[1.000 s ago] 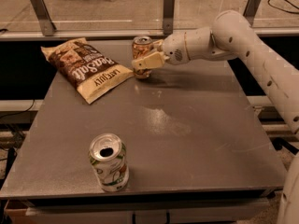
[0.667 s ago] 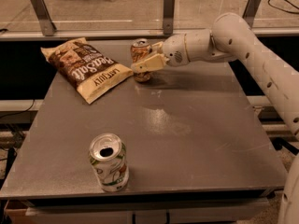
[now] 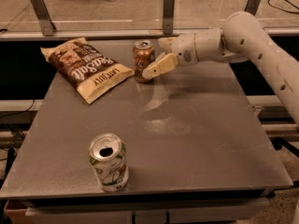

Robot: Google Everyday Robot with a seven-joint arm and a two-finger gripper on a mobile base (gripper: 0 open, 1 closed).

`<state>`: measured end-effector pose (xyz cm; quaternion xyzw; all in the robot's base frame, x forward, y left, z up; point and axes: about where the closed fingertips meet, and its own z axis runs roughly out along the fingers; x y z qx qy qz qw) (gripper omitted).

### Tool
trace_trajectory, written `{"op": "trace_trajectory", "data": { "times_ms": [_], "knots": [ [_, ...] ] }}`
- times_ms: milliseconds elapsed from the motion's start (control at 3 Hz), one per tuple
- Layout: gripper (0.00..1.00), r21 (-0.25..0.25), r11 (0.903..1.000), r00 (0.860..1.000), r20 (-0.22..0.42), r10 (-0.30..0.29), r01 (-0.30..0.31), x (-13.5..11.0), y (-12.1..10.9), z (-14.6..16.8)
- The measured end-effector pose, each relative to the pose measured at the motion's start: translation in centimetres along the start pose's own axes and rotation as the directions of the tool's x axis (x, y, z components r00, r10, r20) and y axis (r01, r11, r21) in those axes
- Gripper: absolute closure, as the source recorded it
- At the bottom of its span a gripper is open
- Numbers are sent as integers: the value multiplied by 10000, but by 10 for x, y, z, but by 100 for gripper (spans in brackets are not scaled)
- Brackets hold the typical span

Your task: Move orange can near brown chip bag

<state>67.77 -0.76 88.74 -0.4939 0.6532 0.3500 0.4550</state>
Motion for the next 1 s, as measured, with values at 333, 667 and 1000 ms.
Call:
{"op": "trace_trajectory", "data": {
  "times_ms": [333, 667, 1000],
  "knots": [
    [0, 925, 9953, 9993, -291, -251, 277, -4, -10, -53],
    [0, 2364, 9686, 9964, -525, -667, 773, -18, -22, -128],
    [0, 2627, 9612, 9959, -551, -717, 837, -21, -25, -143]
  ]
}}
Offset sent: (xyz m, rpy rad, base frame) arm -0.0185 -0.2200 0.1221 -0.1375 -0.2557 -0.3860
